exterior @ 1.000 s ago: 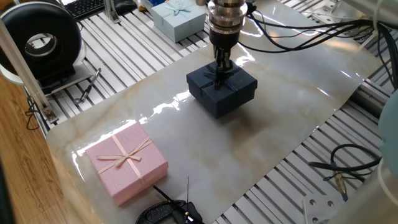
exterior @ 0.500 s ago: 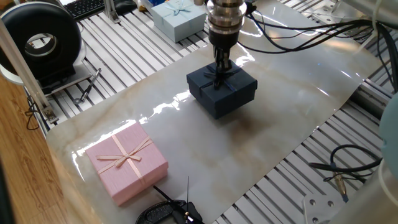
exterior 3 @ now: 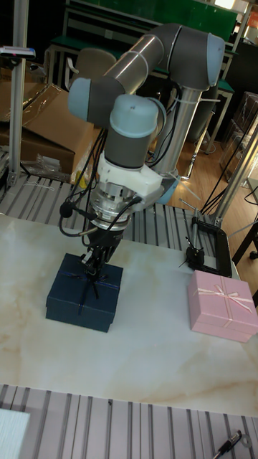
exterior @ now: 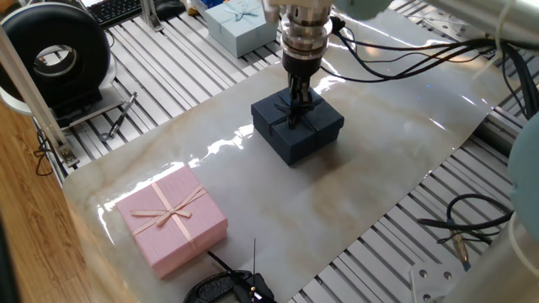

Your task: Open a box

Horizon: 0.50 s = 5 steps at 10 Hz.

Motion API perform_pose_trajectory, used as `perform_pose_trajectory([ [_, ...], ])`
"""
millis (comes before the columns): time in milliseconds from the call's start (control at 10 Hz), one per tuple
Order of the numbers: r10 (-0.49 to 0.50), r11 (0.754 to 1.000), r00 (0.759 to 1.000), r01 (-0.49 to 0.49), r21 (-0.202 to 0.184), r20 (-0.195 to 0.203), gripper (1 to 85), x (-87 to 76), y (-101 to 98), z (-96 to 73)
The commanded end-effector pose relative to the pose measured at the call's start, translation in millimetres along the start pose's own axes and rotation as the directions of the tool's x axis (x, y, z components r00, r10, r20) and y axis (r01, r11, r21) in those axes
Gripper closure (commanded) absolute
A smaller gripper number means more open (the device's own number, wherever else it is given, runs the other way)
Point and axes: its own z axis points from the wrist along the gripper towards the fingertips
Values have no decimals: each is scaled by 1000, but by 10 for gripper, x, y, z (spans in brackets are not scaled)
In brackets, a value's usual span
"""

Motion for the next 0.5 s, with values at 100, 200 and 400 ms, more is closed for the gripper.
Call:
perform_pose_trajectory([
  [100,27,999,999,-27,-19,17,843,-22,41,19],
  [200,5,999,995,-1,41,-97,843,77,-88,-540],
  [400,64,998,990,-61,32,-129,843,-169,130,-879],
])
